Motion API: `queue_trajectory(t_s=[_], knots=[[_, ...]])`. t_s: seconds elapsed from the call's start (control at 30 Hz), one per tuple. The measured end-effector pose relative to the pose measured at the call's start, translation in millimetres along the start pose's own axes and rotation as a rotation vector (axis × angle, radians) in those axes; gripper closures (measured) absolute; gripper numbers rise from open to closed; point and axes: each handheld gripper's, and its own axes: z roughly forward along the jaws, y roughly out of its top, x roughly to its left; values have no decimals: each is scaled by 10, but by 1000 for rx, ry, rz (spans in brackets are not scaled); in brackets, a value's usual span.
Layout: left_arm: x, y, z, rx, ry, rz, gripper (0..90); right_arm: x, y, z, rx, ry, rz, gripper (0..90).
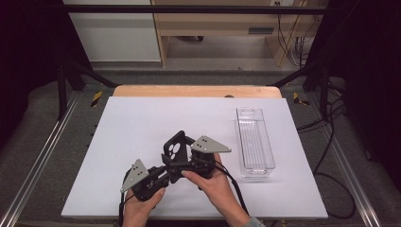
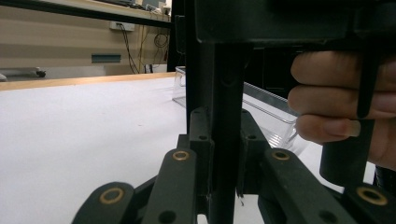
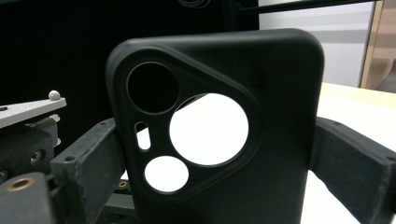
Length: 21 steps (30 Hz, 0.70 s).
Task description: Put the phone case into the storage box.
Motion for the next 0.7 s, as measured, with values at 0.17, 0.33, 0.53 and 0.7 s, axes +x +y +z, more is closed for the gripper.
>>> queue_trajectory(t_s=[0.17, 0.33, 0.53, 0.7], knots=[[-1, -4, 9, 4, 1, 2, 802, 24, -25, 22, 13, -23, -14, 120], [-1, -36, 55, 20, -2, 3, 802, -38, -29, 23, 40, -31, -1, 132], [-12, -60, 64, 22, 4, -5, 801, -3, -38, 7, 67, -56, 5, 142], [-39, -66, 65, 37, 35, 45, 795, -25, -31, -11, 90, -83, 29, 145]])
